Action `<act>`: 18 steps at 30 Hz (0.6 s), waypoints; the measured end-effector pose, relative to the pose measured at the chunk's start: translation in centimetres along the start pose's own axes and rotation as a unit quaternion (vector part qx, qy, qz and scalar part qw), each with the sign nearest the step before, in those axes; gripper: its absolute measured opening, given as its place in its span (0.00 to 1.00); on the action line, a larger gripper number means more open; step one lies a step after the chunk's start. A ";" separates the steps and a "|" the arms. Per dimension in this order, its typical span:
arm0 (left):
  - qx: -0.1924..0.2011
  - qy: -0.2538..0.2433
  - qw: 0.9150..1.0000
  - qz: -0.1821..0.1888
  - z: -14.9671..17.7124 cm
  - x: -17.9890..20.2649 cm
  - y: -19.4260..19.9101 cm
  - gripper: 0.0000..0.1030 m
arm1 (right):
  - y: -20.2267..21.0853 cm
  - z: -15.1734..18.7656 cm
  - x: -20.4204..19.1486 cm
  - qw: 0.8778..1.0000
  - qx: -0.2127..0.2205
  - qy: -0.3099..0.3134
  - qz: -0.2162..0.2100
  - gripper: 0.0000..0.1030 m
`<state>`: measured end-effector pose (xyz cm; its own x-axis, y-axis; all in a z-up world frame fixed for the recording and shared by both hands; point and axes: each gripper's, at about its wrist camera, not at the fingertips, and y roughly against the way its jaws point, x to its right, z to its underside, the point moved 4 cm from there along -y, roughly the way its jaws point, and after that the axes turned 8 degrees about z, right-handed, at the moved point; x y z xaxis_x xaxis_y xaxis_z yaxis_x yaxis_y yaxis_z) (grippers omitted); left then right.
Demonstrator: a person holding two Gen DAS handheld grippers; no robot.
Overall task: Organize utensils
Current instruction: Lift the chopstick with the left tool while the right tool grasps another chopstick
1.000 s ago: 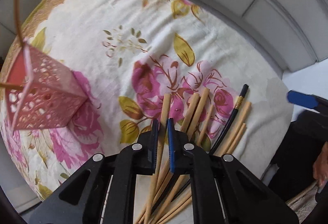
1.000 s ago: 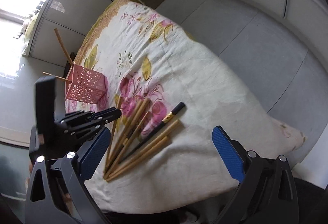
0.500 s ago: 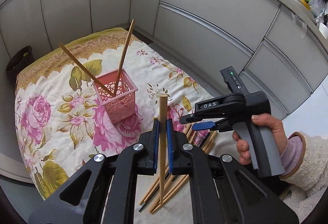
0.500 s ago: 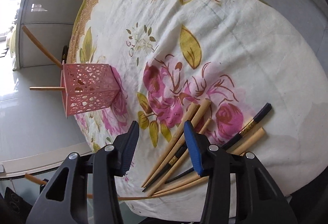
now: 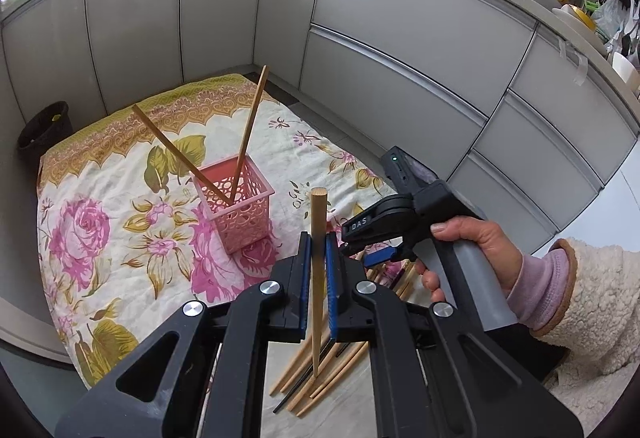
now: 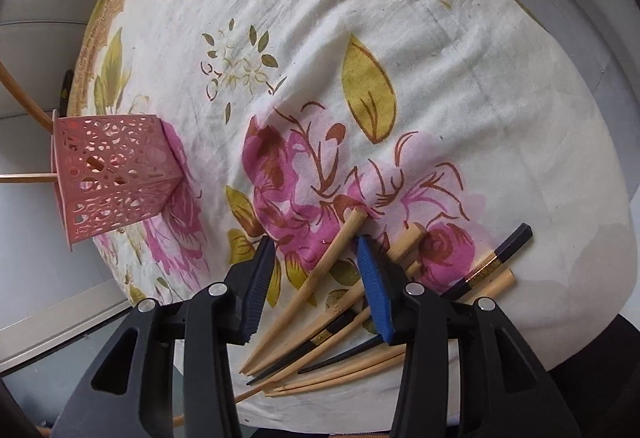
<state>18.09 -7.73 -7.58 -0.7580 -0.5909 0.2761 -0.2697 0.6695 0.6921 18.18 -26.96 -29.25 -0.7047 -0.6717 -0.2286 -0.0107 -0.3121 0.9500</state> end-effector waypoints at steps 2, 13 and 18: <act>0.008 0.000 1.000 -0.003 -0.1 0.1 0.6 0.06 | 0.0 -0.1 -1.1 0.999 0.009 0.009 0.043 0.38; 0.055 0.015 0.998 -0.029 -0.1 -0.2 3.9 0.06 | 1.7 1.6 -1.6 0.985 0.158 0.063 0.011 0.10; 0.086 0.029 0.995 -0.044 -0.3 0.7 5.2 0.06 | 6.7 4.7 -1.1 0.958 0.259 0.107 -0.058 0.09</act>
<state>16.32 -4.76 -3.58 -0.6935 -0.6716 0.2608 -0.4346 0.6787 0.5920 15.53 -25.11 -21.66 -0.5159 -0.7931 -0.3239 -0.4694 -0.0547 0.8813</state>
